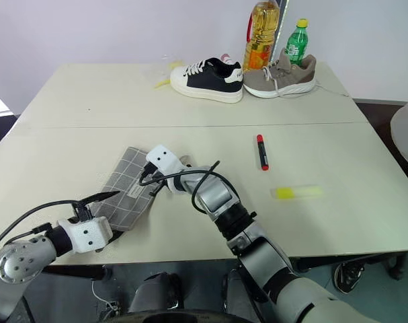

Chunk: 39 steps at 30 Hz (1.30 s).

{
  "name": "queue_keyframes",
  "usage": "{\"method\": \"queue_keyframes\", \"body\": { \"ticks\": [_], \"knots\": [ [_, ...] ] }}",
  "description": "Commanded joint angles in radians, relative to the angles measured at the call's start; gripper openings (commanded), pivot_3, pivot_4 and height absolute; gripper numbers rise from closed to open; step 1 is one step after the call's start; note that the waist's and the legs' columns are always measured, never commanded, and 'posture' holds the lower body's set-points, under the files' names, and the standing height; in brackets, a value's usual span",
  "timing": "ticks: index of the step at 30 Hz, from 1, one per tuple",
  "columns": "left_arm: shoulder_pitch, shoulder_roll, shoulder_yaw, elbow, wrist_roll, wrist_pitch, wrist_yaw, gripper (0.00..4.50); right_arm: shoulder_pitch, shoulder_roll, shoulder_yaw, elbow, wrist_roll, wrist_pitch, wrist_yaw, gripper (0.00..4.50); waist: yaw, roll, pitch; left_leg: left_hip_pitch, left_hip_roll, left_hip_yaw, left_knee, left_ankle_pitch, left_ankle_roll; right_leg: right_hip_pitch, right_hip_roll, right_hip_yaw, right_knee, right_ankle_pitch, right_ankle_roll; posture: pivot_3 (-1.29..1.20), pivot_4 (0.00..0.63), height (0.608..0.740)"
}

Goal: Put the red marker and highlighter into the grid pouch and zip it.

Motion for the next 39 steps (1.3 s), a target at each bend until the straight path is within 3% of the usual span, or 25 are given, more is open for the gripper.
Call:
{"method": "queue_keyframes", "body": {
  "ticks": [1, 8, 9, 17, 20, 25, 30, 39],
  "knots": [
    [-0.020, -0.001, -0.003, 0.034, 0.013, -0.035, 0.028, 3.57, 0.019, 0.005, 0.019, 0.040, -0.009, 0.030, 0.006, 0.00, -0.002, 0.000, 0.000, 0.000, 0.000, 0.000, 0.000, 0.000, 0.000, 0.000, 0.000, 0.000, 0.000, 0.000, 0.000, 0.00, 0.150, 0.705],
    [-0.035, -0.002, -0.007, 0.060, -0.021, -0.072, 0.015, 0.22, 0.015, 0.008, 0.015, 0.046, -0.010, 0.021, 0.004, 0.00, -0.002, 0.000, 0.000, 0.000, 0.000, 0.000, -0.001, 0.000, 0.000, -0.001, 0.000, 0.000, 0.000, 0.000, 0.000, 0.00, 0.150, 0.705],
    [-0.036, -0.007, 0.003, 0.059, -0.030, -0.074, 0.022, 0.10, 0.014, 0.008, 0.004, 0.044, -0.012, 0.001, -0.008, 0.00, -0.002, 0.000, 0.000, 0.000, 0.000, 0.000, -0.001, 0.000, 0.000, -0.001, 0.000, 0.000, 0.000, 0.000, 0.000, 0.00, 0.150, 0.705],
    [-0.036, -0.091, 0.023, -0.020, -0.198, 0.076, 0.005, 0.10, -0.030, -0.061, -0.146, -0.026, 0.037, -0.194, -0.006, 0.00, 0.002, -0.003, 0.002, -0.002, 0.000, 0.000, 0.000, 0.000, 0.000, -0.001, 0.000, 0.000, 0.000, 0.000, 0.001, 0.00, 0.150, 0.705],
    [-0.026, -0.113, 0.015, -0.068, -0.243, 0.139, -0.006, 0.00, -0.050, -0.229, -0.222, -0.086, 0.062, -0.234, 0.098, 0.81, 0.005, -0.002, 0.002, -0.002, -0.001, 0.000, 0.000, 0.000, 0.000, -0.001, 0.000, -0.001, 0.000, 0.000, 0.001, 0.00, 0.150, 0.705],
    [-0.034, -0.121, 0.003, -0.101, -0.261, 0.170, -0.013, 0.00, -0.026, -0.379, -0.276, -0.119, 0.125, -0.223, 0.231, 3.31, -0.004, -0.003, 0.002, -0.002, -0.001, 0.000, -0.001, 0.000, 0.001, -0.001, 0.001, -0.001, -0.001, 0.000, 0.001, 0.00, 0.150, 0.705],
    [-0.056, -0.122, -0.018, -0.114, -0.273, 0.180, -0.030, 0.00, 0.013, -0.406, -0.219, -0.125, 0.095, -0.262, 0.286, 3.31, -0.008, -0.003, 0.002, -0.001, 0.001, 0.000, -0.003, 0.000, 0.001, 0.000, 0.005, -0.001, 0.000, 0.000, 0.000, 0.00, 0.150, 0.705],
    [-0.076, -0.121, -0.038, -0.164, -0.294, 0.216, -0.052, 0.00, -0.004, -0.321, -0.160, -0.057, 0.054, -0.323, 0.247, 3.31, 0.001, -0.002, 0.003, -0.001, 0.000, 0.001, -0.001, 0.000, 0.001, -0.002, 0.003, -0.001, -0.001, 0.000, 0.000, 0.00, 0.150, 0.705]
  ]
}}
